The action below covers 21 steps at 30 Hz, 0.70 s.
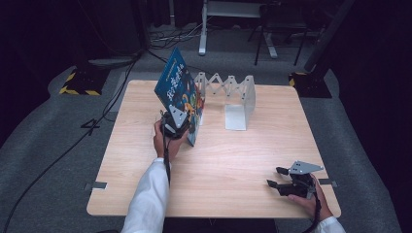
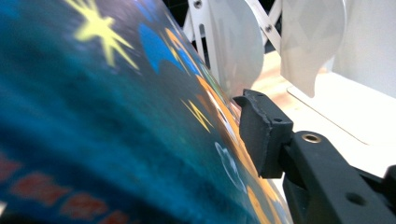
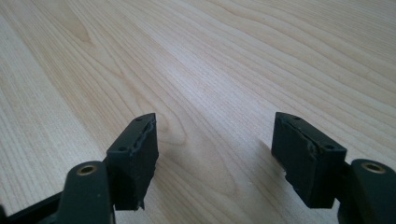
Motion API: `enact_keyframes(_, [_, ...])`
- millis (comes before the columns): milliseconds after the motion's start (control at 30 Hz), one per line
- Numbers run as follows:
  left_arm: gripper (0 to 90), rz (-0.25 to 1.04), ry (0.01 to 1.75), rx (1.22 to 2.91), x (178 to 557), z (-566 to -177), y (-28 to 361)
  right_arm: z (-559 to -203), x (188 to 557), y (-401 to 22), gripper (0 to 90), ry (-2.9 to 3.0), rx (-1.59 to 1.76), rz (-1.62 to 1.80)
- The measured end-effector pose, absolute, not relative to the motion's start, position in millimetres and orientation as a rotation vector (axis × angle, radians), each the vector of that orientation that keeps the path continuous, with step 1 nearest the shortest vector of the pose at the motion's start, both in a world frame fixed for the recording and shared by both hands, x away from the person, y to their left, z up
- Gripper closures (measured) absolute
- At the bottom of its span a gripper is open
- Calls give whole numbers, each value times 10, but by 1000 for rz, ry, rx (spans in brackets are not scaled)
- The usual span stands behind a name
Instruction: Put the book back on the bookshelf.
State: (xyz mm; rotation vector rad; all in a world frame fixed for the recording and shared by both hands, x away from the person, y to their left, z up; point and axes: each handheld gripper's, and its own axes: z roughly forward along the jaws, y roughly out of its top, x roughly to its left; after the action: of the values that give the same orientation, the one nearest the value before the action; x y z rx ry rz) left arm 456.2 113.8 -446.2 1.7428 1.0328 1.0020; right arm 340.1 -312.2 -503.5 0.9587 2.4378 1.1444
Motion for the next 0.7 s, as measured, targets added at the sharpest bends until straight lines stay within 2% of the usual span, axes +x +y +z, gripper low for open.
enact_keyframes(700, [494,923,1018,1787,4534,-4465,1168,-5036,3403,-3121,317,2437,965,1145])
